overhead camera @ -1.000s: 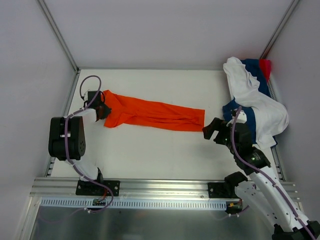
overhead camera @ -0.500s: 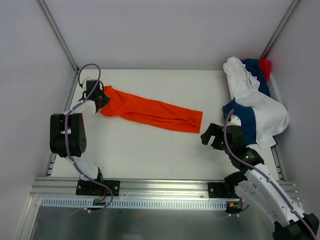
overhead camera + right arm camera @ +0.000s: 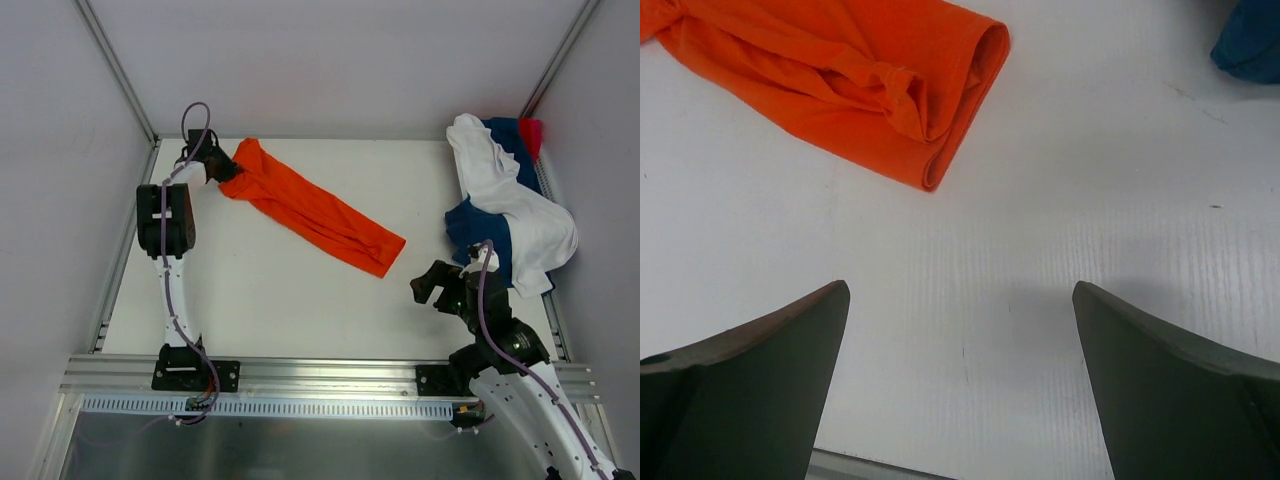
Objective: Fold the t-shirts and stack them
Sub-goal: Rotate the tshirt 90 degrees
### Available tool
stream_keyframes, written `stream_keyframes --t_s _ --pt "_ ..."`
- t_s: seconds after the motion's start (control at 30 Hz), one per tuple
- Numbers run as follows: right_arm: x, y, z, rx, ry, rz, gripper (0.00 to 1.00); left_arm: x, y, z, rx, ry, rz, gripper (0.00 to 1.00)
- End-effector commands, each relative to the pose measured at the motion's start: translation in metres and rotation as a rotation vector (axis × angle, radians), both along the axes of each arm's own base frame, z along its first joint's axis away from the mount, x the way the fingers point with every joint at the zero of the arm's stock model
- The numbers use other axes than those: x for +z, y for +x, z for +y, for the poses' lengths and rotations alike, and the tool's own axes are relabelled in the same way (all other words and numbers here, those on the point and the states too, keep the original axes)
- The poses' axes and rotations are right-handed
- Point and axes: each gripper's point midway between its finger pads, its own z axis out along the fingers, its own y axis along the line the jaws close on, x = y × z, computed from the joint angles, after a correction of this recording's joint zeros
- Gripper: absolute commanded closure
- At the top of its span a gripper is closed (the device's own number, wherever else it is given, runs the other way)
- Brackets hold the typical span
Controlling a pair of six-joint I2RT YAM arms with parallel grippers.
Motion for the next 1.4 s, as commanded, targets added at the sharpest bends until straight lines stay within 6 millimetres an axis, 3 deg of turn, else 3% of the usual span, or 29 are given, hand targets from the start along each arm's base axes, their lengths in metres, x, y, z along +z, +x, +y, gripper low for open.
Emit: stream_keyframes --t_s 0.0,0.03,0.07,0.13,0.17,0.2,0.27,0.3,0.33,0.4,0.43,0.47,0.57,0.63,0.67,0.73,0.77,0.83,0.87,0.93,0.97,1.03,1.07,1.1,1.2,1.27,1.3,1.33,1.37 --pt "0.006 -0.013 -0.006 -0.004 -0.004 0.019 0.01 0.000 0.028 -0.037 -0.097 -0.197 0.006 0.84" --pt "0.007 -0.013 -0.004 0.003 0.005 0.015 0.01 0.001 0.037 -0.042 -0.109 -0.218 -0.006 0.84" --pt "0.008 -0.014 -0.003 0.001 0.020 0.014 0.00 0.025 0.057 -0.046 -0.116 -0.237 -0.072 0.83" --pt "0.011 -0.015 -0.001 0.008 0.030 0.013 0.00 0.010 0.070 -0.057 -0.137 -0.265 -0.071 0.82" --pt "0.011 -0.014 0.000 0.010 0.030 0.013 0.01 0.035 0.088 -0.060 -0.148 -0.268 -0.141 0.81" --pt "0.013 -0.012 0.001 0.012 0.032 0.008 0.00 0.017 0.093 -0.063 -0.150 -0.275 -0.129 0.80" --pt "0.012 -0.009 0.003 0.024 0.026 0.005 0.01 0.024 0.113 -0.071 -0.177 -0.273 -0.200 0.64" --pt "0.010 -0.007 0.004 0.029 0.019 0.009 0.01 0.044 0.124 -0.080 -0.241 -0.294 -0.319 0.49" --pt "0.009 -0.006 0.005 0.032 0.021 0.009 0.01 0.048 0.128 -0.087 -0.264 -0.354 -0.381 0.06" --pt "0.004 -0.003 0.012 0.055 0.026 0.017 0.00 0.079 0.134 -0.098 -0.323 -0.457 -0.565 0.01" --pt "0.003 -0.002 0.013 0.057 0.028 0.021 0.00 0.128 0.134 -0.101 -0.352 -0.526 -0.743 0.01" --pt "0.003 0.000 0.017 0.070 0.039 0.019 0.01 0.150 0.134 -0.101 -0.360 -0.544 -0.806 0.01" --pt "-0.002 0.000 0.022 0.085 0.052 0.034 0.00 0.240 0.115 -0.102 -0.413 -0.569 -0.986 0.01" --pt "-0.007 -0.001 0.022 0.084 0.055 0.038 0.01 0.270 0.097 -0.103 -0.438 -0.593 -1.040 0.01" --pt "-0.007 -0.002 0.022 0.084 0.057 0.037 0.00 0.311 0.077 -0.104 -0.477 -0.588 -1.095 0.01" --pt "-0.007 -0.004 0.023 0.088 0.071 0.031 0.00 0.316 0.060 -0.106 -0.489 -0.584 -1.073 0.01" --pt "-0.006 -0.005 0.024 0.093 0.079 0.030 0.00 0.356 0.037 -0.109 -0.520 -0.562 -1.128 0.01" --pt "-0.002 -0.007 0.025 0.099 0.092 0.019 0.01 0.359 0.023 -0.105 -0.514 -0.518 -1.124 0.01" --pt "-0.001 -0.010 0.024 0.100 0.091 0.022 0.01 0.387 0.004 -0.104 -0.526 -0.500 -1.149 0.01" --pt "0.004 -0.013 0.023 0.107 0.096 0.005 0.00 0.390 -0.009 -0.100 -0.527 -0.473 -1.141 0.01" --pt "0.006 -0.015 0.021 0.105 0.091 0.004 0.01 0.415 -0.028 -0.100 -0.545 -0.447 -1.181 0.01" --pt "0.011 -0.017 0.020 0.105 0.094 -0.003 0.01 0.398 -0.035 -0.099 -0.527 -0.415 -1.089 0.01" --pt "0.013 -0.019 0.020 0.109 0.099 -0.009 0.00 0.415 -0.057 -0.101 -0.532 -0.399 -1.104 0.01" --pt "0.018 -0.019 0.020 0.110 0.103 -0.021 0.01 0.381 -0.058 -0.105 -0.503 -0.405 -1.015 0.01" --pt "0.029 -0.020 0.021 0.112 0.120 -0.038 0.00 0.363 -0.092 -0.118 -0.496 -0.340 -0.953 0.01" --pt "0.033 -0.020 0.022 0.112 0.130 -0.046 0.01 0.300 -0.112 -0.127 -0.397 -0.303 -0.748 0.01" --pt "0.038 -0.020 0.021 0.111 0.136 -0.059 0.01 0.243 -0.125 -0.128 -0.352 -0.273 -0.605 0.01" --pt "0.040 -0.021 0.022 0.114 0.142 -0.061 0.01 0.235 -0.135 -0.133 -0.298 -0.240 -0.586 0.01" --pt "0.045 -0.021 0.021 0.110 0.147 -0.076 0.01 0.196 -0.150 -0.137 -0.273 -0.235 -0.497 0.01"
